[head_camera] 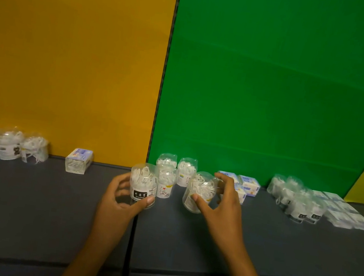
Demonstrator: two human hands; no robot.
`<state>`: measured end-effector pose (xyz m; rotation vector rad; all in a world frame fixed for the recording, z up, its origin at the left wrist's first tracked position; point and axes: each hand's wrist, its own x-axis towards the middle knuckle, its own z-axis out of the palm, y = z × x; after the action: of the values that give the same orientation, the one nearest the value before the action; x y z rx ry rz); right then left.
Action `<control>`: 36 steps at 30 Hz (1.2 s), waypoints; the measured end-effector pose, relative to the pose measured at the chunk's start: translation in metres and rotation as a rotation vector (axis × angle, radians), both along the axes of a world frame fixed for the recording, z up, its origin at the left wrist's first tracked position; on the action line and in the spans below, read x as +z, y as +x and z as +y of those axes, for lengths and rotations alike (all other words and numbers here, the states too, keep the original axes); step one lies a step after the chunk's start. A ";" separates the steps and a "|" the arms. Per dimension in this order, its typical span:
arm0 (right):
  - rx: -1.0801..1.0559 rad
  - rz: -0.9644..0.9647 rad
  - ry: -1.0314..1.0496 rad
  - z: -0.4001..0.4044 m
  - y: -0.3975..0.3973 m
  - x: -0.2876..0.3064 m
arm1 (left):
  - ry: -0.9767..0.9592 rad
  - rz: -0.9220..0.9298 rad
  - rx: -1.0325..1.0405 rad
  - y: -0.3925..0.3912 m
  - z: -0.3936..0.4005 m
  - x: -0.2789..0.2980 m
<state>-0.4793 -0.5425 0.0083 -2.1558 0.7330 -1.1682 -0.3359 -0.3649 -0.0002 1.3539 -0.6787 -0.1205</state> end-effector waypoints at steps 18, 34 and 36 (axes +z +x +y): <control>0.027 0.194 -0.031 -0.075 0.078 -0.041 | 0.070 0.023 0.063 0.055 -0.074 -0.013; -0.015 0.593 -0.331 -0.116 -0.085 0.020 | 0.042 -0.096 -0.019 -0.070 -0.126 0.016; -0.044 0.622 -0.335 -0.124 -0.120 0.023 | 0.043 -0.112 -0.022 -0.098 -0.135 0.018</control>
<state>-0.5993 -0.6665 0.0316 -2.8461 0.8872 -0.6592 -0.4337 -0.5000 0.0177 1.4027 -0.7888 -0.0783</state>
